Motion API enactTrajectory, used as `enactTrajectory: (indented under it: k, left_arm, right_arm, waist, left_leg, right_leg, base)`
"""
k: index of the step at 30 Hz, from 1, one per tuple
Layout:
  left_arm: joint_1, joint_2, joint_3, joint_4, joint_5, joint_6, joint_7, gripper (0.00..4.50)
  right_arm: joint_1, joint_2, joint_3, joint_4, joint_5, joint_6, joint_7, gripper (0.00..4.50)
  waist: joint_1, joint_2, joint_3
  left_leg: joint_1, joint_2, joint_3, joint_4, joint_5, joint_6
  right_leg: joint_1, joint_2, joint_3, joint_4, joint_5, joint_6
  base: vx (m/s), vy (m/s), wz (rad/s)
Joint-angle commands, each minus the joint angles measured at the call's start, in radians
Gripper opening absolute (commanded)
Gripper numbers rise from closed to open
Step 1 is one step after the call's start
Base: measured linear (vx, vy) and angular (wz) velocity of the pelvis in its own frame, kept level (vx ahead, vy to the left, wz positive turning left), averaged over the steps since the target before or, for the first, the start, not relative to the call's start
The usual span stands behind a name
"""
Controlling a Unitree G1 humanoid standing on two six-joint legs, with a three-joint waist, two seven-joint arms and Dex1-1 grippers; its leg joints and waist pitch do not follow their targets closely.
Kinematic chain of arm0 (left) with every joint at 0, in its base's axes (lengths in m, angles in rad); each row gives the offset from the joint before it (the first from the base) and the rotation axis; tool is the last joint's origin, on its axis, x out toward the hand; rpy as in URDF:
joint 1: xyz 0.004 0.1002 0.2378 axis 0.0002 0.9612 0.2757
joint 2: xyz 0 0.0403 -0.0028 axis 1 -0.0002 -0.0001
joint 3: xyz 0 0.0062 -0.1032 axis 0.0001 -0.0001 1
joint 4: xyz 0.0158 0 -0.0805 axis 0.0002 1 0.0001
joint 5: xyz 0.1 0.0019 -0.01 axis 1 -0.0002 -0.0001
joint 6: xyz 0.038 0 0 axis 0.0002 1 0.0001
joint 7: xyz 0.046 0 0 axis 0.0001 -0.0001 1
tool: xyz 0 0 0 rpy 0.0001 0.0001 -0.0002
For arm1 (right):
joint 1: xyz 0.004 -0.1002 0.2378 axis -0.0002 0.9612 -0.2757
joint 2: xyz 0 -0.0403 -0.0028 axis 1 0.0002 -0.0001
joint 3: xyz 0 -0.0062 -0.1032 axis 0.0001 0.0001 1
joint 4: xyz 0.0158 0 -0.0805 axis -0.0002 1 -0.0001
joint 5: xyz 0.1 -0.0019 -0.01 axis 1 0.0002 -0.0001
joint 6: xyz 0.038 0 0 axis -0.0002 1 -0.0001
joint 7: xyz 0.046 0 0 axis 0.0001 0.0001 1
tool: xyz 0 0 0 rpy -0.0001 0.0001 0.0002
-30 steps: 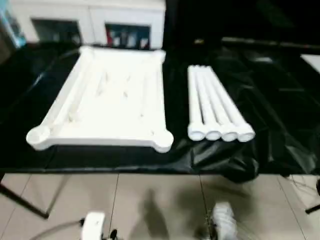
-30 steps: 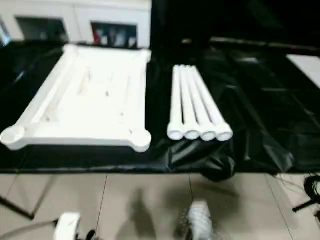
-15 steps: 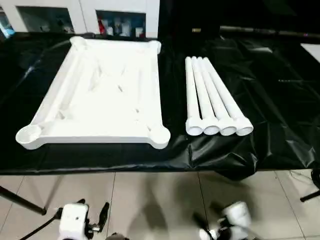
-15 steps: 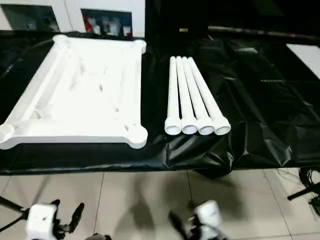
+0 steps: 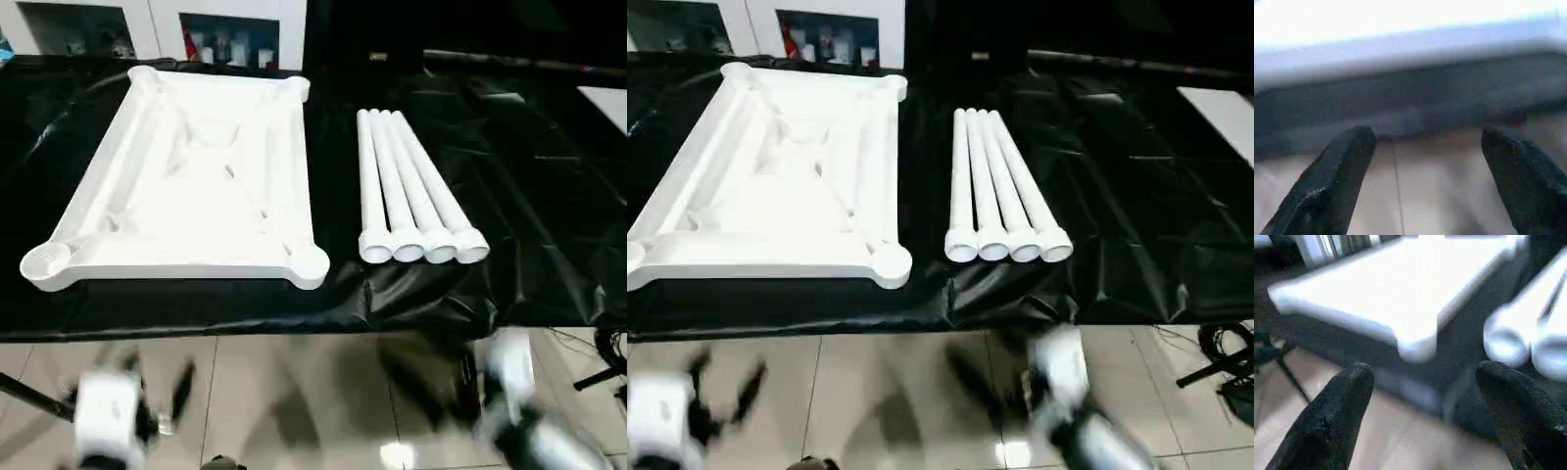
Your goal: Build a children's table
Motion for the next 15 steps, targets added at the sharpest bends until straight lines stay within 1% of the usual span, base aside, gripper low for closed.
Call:
enactTrajectory:
  k: [1,2,3,4,5,6,7,8,9,10,11,12,13,14,15]
  left_arm:
    - [-0.112,0.03,0.021,-0.025,-0.028,0.07,-0.005,4.03]
    - [-0.183,0.045,0.02,0.0,-0.029,0.095,-0.017,4.03]
    - [-0.212,0.051,0.019,0.012,-0.029,0.106,-0.022,4.03]
    - [-0.224,0.054,0.019,0.017,-0.029,0.11,-0.025,4.03]
    - [-0.309,0.055,0.011,0.091,-0.003,0.093,-0.017,4.03]
    - [-0.42,0.044,-0.003,0.195,0.02,0.078,-0.009,4.03]
    - [-0.431,0.043,-0.004,0.206,0.022,0.076,-0.008,4.03]
    - [-0.474,0.039,-0.011,0.241,0.035,0.078,-0.002,4.03]
    - [-0.502,0.034,-0.012,0.261,0.048,0.071,0.014,4.03]
    - [-0.538,0.026,-0.018,0.272,0.054,0.129,0.034,4.03]
    - [-0.562,0.021,-0.023,0.278,0.057,0.174,0.047,4.03]
    - [-0.58,0.015,-0.031,0.281,0.054,0.209,0.059,4.03]
    - [-0.59,0.008,-0.036,0.283,0.058,0.222,0.073,4.03]
    - [-0.593,0.0,-0.04,0.284,0.068,0.212,0.088,4.03]
    - [-0.596,-0.021,-0.034,0.286,0.058,0.217,0.105,4.03]
  right_arm:
    - [-0.107,0.008,-0.059,0.04,-0.003,0.064,-0.07,3.77]
    - [-0.162,0.016,-0.075,0.086,-0.025,0.084,-0.105,3.77]
    - [-0.183,0.019,-0.081,0.106,-0.035,0.093,-0.12,3.77]
    - [-0.193,0.02,-0.084,0.115,-0.039,0.097,-0.126,3.77]
    - [-0.239,0.031,-0.096,0.177,-0.057,0.108,-0.16,3.77]
    - [-0.292,0.043,-0.103,0.251,-0.084,0.119,-0.202,3.77]
    - [-0.298,0.044,-0.103,0.259,-0.087,0.12,-0.207,3.77]
    - [-0.323,0.045,-0.096,0.288,-0.096,0.143,-0.222,3.77]
    - [-0.344,0.046,-0.089,0.313,-0.119,0.175,-0.254,3.77]
    - [-0.37,0.06,-0.083,0.347,-0.139,0.173,-0.291,3.77]
    - [-0.388,0.071,-0.079,0.37,-0.153,0.168,-0.316,3.77]
    - [-0.409,0.1,-0.092,0.39,-0.145,0.171,-0.35,3.77]
    - [-0.422,0.119,-0.099,0.402,-0.14,0.17,-0.37,3.77]
    - [-0.429,0.129,-0.105,0.407,-0.136,0.171,-0.379,3.77]
    - [-0.436,0.138,-0.108,0.408,-0.134,0.173,-0.385,3.77]
  waist:
    - [0.0,0.01,-0.049]
    - [0.003,0.016,-0.051]
    - [0.002,0.015,-0.053]
    - [0.005,0.016,-0.057]
    - [0.007,0.013,-0.062]
    - [0.008,0.016,-0.057]
    - [0.004,0.013,-0.063]
    - [0.012,0.028,-0.075]
    - [0.012,0.022,-0.076]
    - [0.011,0.031,-0.078]
    - [0.008,0.024,-0.08]
    - [0.008,0.021,-0.079]
    - [0.012,0.043,-0.08]
    - [0.005,0.03,-0.078]
    - [0.01,0.033,-0.08]
  left_leg:
    - [0.022,0.049,-0.03,-0.062,-0.147,0.014]
    - [0.027,0.041,-0.028,-0.057,-0.113,0.002]
    - [0.026,0.04,-0.026,-0.055,-0.102,-0.002]
    - [0.024,0.041,-0.027,-0.053,-0.083,-0.008]
    - [0.02,0.039,-0.025,-0.048,-0.048,-0.01]
    - [0.026,0.035,-0.024,-0.054,-0.053,-0.016]
    - [0.034,0.028,-0.02,-0.05,-0.077,-0.024]
    - [0.025,0.033,-0.03,-0.048,-0.082,-0.045]
    - [0.021,0.035,-0.031,-0.046,-0.052,-0.053]
    - [0.022,0.033,-0.031,-0.043,-0.047,-0.058]
    - [0.02,0.031,-0.03,-0.042,-0.05,-0.069]
    - [0.015,0.03,-0.03,-0.042,-0.068,-0.067]
    - [0.016,0.031,-0.032,-0.04,-0.076,-0.071]
    - [0.014,0.03,-0.03,-0.042,-0.096,-0.062]
    - [0.015,0.033,-0.031,-0.043,-0.112,-0.053]
  right_leg:
    - [0.016,-0.06,0.046,-0.062,0.049,-0.09]
    - [0.009,-0.056,0.045,-0.054,0.088,-0.099]
    - [0.011,-0.056,0.045,-0.052,0.105,-0.103]
    - [0.018,-0.058,0.045,-0.049,0.136,-0.103]
    - [0.024,-0.057,0.044,-0.042,0.208,-0.1]
    - [0.012,-0.053,0.041,-0.046,0.203,-0.096]
    - [0.012,-0.051,0.041,-0.048,0.166,-0.1]
    - [0.028,-0.066,0.043,-0.039,0.16,-0.113]
    - [0.031,-0.061,0.041,-0.038,0.213,-0.112]
    - [0.031,-0.061,0.041,-0.033,0.236,-0.115]
    - [0.032,-0.062,0.04,-0.031,0.245,-0.127]
    - [0.037,-0.066,0.041,-0.032,0.221,-0.133]
    - [0.035,-0.07,0.042,-0.029,0.216,-0.136]
    - [0.033,-0.068,0.043,-0.034,0.197,-0.144]
    - [0.036,-0.071,0.043,-0.036,0.158,-0.148]
  base:
    - [0.0,0.0,0.0]
    - [0.0,0.0,0.0]
    - [0.0,0.0,0.0]
    - [0.0,0.0,0.0]
    - [0.0,0.0,0.0]
    - [0.0,0.0,0.0]
    - [0.0,0.0,0.0]
    - [-0.05,0.006,-0.01]
    - [-0.05,0.006,-0.01]
    - [0.0,0.0,0.0]
    - [0.0,0.0,0.0]
    - [0.0,0.0,0.0]
    - [0.0,0.0,0.0]
    - [0.0,0.0,0.0]
    - [0.0,0.0,0.0]
